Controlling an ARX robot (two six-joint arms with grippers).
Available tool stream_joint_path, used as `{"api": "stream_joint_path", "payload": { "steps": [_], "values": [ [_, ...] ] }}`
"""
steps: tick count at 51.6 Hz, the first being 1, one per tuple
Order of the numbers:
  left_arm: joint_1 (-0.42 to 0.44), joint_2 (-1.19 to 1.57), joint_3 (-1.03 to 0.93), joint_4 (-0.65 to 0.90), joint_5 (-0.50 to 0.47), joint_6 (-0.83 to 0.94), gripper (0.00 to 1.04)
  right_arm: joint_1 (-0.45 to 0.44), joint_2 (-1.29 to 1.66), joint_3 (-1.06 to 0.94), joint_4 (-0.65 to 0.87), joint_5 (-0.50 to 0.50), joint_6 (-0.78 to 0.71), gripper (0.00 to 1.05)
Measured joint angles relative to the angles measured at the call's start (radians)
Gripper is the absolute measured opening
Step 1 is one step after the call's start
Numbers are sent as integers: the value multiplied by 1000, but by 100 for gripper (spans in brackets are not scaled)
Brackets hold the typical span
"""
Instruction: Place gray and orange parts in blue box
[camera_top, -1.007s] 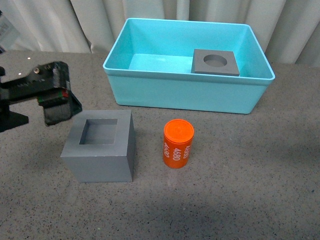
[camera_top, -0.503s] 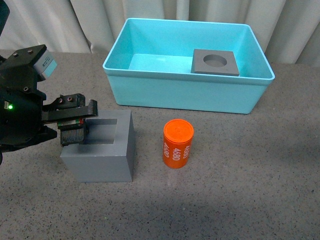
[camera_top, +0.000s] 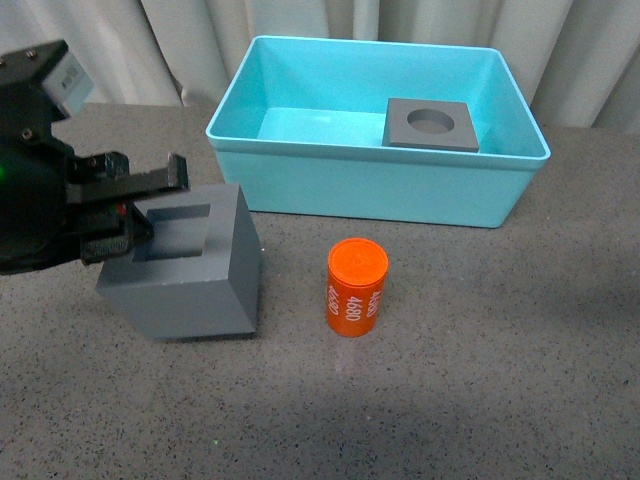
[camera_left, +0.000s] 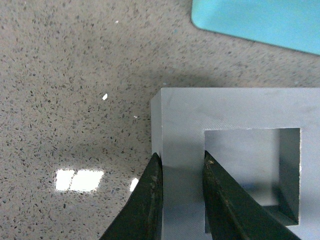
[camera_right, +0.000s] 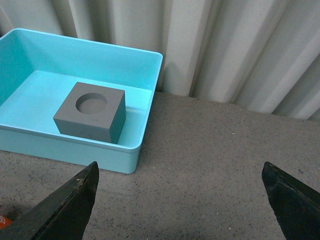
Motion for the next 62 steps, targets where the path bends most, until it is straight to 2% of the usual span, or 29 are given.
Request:
{"api": "stream_joint_path", "payload": {
  "steps": [10, 21, 29, 37, 62],
  "values": [
    [-24, -116, 48, -17, -22, -6, 17, 0, 0, 0, 0, 0, 0, 95],
    [-22, -130, 194, 5, -20, 6, 17, 0, 0, 0, 0, 0, 0, 95],
    [-19, -19, 335, 55, -39, 37, 17, 0, 0, 0, 0, 0, 0, 95],
    [-9, 202, 501, 57, -55, 53, 17, 0, 0, 0, 0, 0, -1, 95],
    [2, 402, 647, -3, -28, 49, 17, 0, 0, 0, 0, 0, -2, 95]
  ]
}}
